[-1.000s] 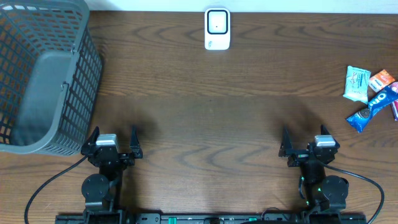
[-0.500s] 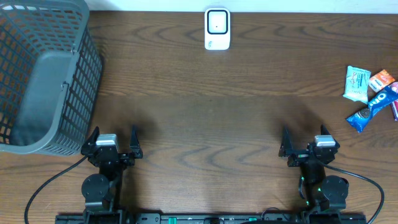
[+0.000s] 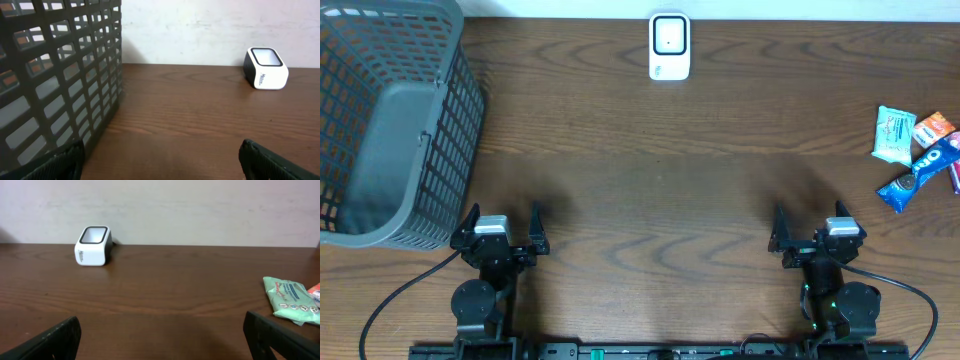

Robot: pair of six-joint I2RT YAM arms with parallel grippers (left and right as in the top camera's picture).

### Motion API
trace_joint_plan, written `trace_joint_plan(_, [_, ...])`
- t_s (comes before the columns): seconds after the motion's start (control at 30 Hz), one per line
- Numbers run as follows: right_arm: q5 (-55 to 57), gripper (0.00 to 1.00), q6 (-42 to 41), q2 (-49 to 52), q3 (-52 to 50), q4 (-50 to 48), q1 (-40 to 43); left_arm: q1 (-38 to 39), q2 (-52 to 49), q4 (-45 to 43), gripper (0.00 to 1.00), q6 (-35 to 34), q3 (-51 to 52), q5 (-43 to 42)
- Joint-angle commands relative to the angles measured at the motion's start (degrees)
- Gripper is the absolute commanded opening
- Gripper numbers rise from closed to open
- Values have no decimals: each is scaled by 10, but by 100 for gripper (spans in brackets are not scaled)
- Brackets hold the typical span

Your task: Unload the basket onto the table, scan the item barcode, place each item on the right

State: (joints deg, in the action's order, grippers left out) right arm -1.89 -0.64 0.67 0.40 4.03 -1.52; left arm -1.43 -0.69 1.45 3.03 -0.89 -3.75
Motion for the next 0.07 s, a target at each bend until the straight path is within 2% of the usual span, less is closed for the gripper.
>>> trace_joint_plan(0.0, [1,99,-6,-4,-1,2,0,2,5,24,98,2,7,-5])
trace_joint_plan(0.03, [0,99,-6,-4,-1,2,0,2,5,24,98,2,7,-5])
